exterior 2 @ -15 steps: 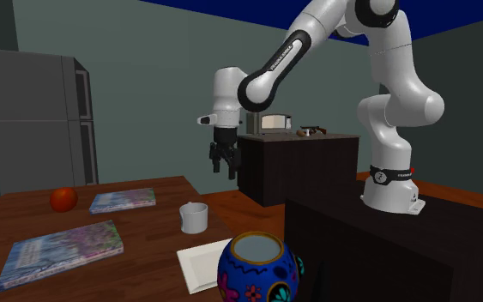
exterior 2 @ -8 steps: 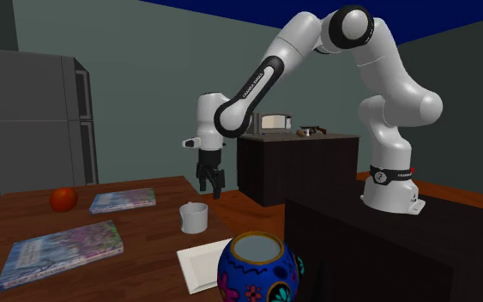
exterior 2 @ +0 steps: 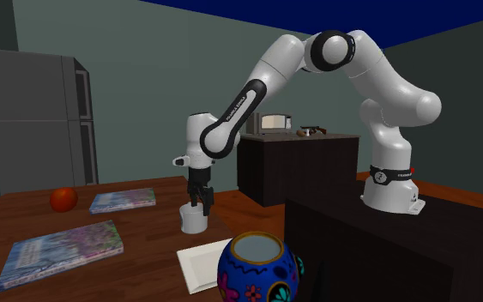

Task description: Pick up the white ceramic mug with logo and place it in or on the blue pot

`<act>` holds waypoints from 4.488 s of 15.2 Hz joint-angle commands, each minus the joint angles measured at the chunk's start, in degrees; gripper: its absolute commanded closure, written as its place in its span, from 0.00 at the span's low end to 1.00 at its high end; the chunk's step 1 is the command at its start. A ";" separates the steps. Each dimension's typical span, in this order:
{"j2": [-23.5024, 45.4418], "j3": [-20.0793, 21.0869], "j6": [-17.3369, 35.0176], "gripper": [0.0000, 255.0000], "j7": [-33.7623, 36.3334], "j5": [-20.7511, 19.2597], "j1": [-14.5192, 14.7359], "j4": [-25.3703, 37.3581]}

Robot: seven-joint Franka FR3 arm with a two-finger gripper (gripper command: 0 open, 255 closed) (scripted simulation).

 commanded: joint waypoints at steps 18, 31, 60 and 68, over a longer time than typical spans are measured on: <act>3.29 0.90 1.70 1.00 -0.46 0.71 -0.88 1.64; -3.02 -0.95 -2.37 1.00 0.31 -0.84 0.54 -0.65; -17.74 -5.42 -17.50 1.00 3.33 -6.44 3.74 0.08; -24.69 -5.33 -16.88 1.00 10.10 -9.54 9.66 -7.09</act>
